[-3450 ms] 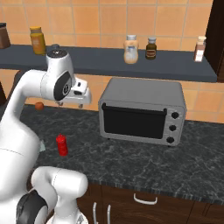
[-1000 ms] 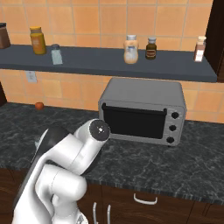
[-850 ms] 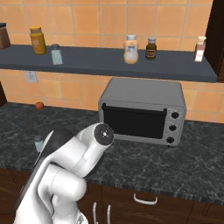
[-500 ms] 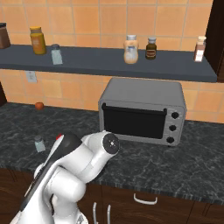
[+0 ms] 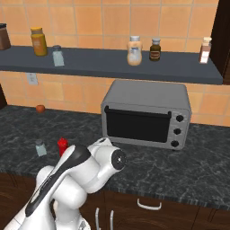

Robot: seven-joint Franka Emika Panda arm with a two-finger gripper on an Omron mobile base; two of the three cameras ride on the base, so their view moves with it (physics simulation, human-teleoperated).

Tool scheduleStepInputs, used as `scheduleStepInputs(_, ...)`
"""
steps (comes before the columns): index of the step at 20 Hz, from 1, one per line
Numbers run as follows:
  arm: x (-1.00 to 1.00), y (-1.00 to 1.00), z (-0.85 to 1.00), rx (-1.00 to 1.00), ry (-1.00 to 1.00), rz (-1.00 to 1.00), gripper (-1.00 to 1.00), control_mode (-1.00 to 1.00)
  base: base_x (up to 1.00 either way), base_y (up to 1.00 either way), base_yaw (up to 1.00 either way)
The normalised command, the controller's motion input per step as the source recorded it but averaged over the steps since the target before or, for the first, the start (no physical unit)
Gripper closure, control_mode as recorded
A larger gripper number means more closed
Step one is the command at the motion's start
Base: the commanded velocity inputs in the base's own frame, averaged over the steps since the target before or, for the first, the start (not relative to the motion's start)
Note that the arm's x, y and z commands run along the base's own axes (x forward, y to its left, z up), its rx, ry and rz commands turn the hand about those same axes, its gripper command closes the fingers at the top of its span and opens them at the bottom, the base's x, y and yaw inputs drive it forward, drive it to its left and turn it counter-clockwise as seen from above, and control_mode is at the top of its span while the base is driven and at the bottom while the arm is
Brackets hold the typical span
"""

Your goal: Put the shaker and condiment bottle from the counter next to their counterparts in the cabinet.

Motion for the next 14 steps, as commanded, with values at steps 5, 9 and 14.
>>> scheduleStepInputs(5, 0.19, 0.33, -0.37, 0.00, -0.22, 0.00, -1.00, -1.00, 0.00, 0.00, 0.00)
scheduleStepInputs(9, 0.07, 0.37, -0.18, 0.00, -0.15, 0.00, -1.00, -1.00, 0.00, 0.00, 0.00)
scheduleStepInputs(14, 0.24, 0.43, -0.26, 0.00, -0.05, 0.01, -1.00, -1.00, 0.00, 0.00, 0.00)
